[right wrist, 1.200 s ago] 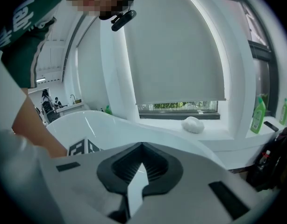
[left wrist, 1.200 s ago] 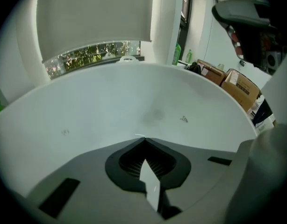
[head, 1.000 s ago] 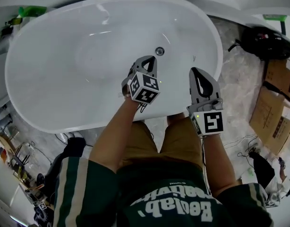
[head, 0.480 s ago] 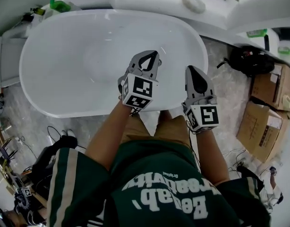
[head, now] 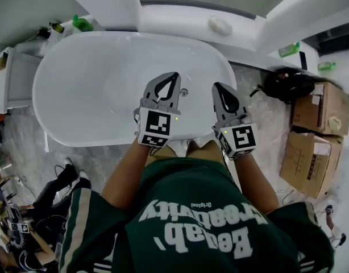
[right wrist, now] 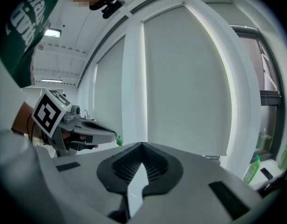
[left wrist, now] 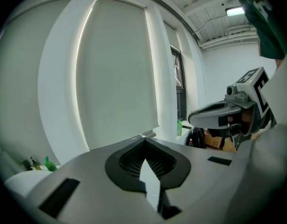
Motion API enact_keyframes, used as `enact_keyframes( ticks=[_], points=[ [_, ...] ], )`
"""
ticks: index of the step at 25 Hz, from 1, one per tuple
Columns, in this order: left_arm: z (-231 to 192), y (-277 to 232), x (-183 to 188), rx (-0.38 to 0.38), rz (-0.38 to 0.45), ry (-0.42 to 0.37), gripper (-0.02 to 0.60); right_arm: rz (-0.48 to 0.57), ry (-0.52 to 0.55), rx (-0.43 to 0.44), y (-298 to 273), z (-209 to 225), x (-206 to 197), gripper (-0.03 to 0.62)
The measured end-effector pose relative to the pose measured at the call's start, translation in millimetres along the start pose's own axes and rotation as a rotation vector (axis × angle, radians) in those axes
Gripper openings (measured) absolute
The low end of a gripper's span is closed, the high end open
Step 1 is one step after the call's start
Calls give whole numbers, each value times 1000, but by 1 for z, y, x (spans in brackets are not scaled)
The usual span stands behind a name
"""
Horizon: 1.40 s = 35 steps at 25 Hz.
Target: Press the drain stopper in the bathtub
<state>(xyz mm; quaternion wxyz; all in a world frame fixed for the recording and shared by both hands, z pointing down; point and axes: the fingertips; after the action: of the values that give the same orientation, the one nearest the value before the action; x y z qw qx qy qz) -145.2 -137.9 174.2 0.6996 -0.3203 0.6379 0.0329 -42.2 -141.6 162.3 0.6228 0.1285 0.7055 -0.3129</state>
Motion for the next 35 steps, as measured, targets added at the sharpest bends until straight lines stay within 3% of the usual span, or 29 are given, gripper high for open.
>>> enact_keyframes(
  ticks=[7, 12, 17, 24, 30, 35],
  points=[
    [-4, 43, 61, 30, 132, -57, 3, 91, 25, 24, 17, -4, 56, 14],
    [2, 73, 102, 8, 251, -96, 3, 154, 33, 22, 30, -8, 87, 14],
    [-1, 100, 134, -7, 311, -127, 3, 182, 17, -4, 36, -19, 107, 14],
    [-10, 116, 145, -17, 348, -183, 3, 196, 35, -7, 34, -46, 118, 14],
    [-21, 125, 144, -17, 364, -158, 3, 193, 40, -14, 30, -61, 120, 14],
    [-19, 132, 144, -17, 377, -197, 3, 181, 39, -29, 32, -62, 116, 14]
  ],
)
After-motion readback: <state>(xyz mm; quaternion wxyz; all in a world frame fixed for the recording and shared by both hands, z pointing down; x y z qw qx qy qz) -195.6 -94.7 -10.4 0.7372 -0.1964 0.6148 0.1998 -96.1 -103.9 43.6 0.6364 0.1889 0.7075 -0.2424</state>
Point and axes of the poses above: the fingertips, and each gripper's own axes: y backward along the fingers, z to its right, x out of its top, and after that the axes turned 11 degrees about -x, right-handed
